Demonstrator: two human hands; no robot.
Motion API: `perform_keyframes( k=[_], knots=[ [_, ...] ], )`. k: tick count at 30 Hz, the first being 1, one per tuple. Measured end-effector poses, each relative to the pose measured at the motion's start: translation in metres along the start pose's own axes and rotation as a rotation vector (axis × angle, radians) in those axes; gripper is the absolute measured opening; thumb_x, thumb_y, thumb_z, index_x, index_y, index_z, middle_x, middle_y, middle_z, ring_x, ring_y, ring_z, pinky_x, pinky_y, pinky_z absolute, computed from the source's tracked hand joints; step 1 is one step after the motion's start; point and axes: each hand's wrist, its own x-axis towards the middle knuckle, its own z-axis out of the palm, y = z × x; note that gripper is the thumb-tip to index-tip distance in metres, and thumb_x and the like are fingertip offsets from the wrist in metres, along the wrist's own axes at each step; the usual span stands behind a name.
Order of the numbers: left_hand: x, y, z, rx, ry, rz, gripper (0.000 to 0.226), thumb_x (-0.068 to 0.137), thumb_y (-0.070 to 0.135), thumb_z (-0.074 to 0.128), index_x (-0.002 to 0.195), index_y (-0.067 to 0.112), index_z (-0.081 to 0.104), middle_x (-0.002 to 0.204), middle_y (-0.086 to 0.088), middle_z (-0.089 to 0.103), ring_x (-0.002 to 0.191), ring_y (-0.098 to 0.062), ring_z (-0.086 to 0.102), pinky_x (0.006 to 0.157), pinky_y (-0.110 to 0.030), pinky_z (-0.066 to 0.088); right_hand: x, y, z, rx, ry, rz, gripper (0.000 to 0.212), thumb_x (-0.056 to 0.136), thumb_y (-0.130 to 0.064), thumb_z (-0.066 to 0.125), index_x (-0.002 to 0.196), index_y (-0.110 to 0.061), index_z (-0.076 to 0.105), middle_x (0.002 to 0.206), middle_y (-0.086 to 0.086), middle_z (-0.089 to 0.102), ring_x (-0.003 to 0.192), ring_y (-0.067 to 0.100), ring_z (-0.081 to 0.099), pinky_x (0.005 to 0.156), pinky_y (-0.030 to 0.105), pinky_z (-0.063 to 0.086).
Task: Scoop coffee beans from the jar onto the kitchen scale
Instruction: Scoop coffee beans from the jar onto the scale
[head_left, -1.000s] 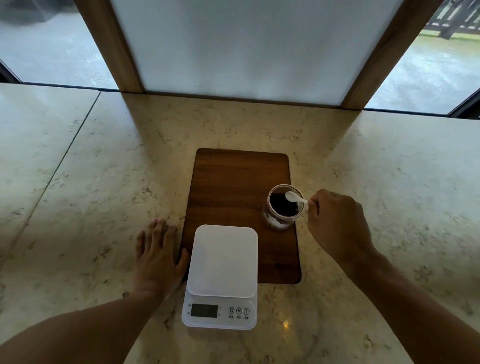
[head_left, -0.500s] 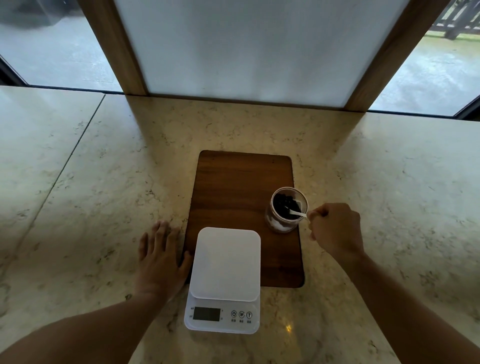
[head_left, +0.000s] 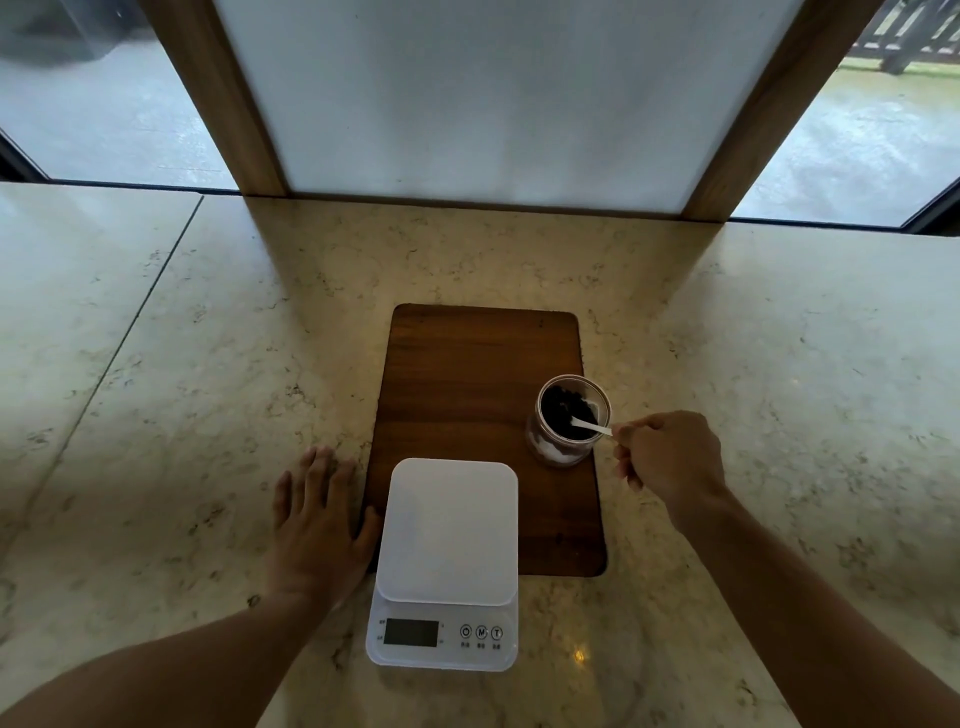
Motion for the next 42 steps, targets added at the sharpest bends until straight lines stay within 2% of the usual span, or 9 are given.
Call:
perform_keyframes(
  k=[8, 14, 23, 33, 42],
  knots=[
    [-0.001, 0.001, -0.002, -0.010, -0.003, -0.002, 0.073, 0.085, 0.055, 0.027, 0.143, 0.013, 0.039, 0.157, -0.017, 0.028, 0.150, -0.031, 0.011, 0.122, -0.050, 0.007, -0.001, 0.002, -0.005, 0.071, -0.013, 0.092, 0.027, 0.090, -0.008, 0.069, 0.064, -0.010, 0.073, 0.048, 0.005, 0.070, 0.039, 0.017, 0.062, 0.042, 0.028, 0.051],
    [0.000, -0.001, 0.001, -0.006, -0.015, 0.000, 0.070, 0.086, 0.054, 0.030, 0.142, 0.014, 0.039, 0.157, -0.016, 0.029, 0.150, -0.031, 0.012, 0.121, -0.052, 0.009, 0.001, 0.005, -0.004, 0.072, -0.005, 0.090, 0.031, 0.090, -0.013, 0.071, 0.059, -0.012, 0.073, 0.048, 0.006, 0.070, 0.044, 0.021, 0.063, 0.050, 0.033, 0.055],
    [0.000, 0.003, -0.003, -0.010, -0.016, -0.003, 0.074, 0.085, 0.055, 0.026, 0.144, 0.012, 0.039, 0.158, -0.017, 0.027, 0.150, -0.031, 0.009, 0.122, -0.050, 0.007, 0.003, 0.008, -0.005, 0.101, -0.021, 0.103, 0.028, 0.092, -0.012, 0.069, 0.065, -0.009, 0.074, 0.055, 0.010, 0.071, 0.049, 0.023, 0.064, 0.049, 0.031, 0.052],
    [0.000, 0.003, -0.005, -0.009, -0.024, -0.008, 0.075, 0.083, 0.055, 0.027, 0.143, 0.011, 0.040, 0.157, -0.017, 0.029, 0.150, -0.031, 0.012, 0.121, -0.051, 0.009, 0.002, 0.011, -0.007, 0.119, -0.032, 0.108, 0.021, 0.094, -0.011, 0.067, 0.076, -0.003, 0.075, 0.057, 0.012, 0.069, 0.046, 0.020, 0.060, 0.047, 0.029, 0.048],
    [-0.001, 0.005, -0.006, -0.033, -0.011, -0.010, 0.075, 0.083, 0.054, 0.027, 0.142, 0.010, 0.041, 0.157, -0.018, 0.029, 0.150, -0.032, 0.012, 0.121, -0.051, 0.008, -0.001, 0.013, -0.012, 0.150, -0.039, 0.110, 0.022, 0.094, -0.008, 0.065, 0.075, -0.003, 0.074, 0.060, 0.014, 0.069, 0.046, 0.020, 0.059, 0.046, 0.029, 0.048]
  ],
)
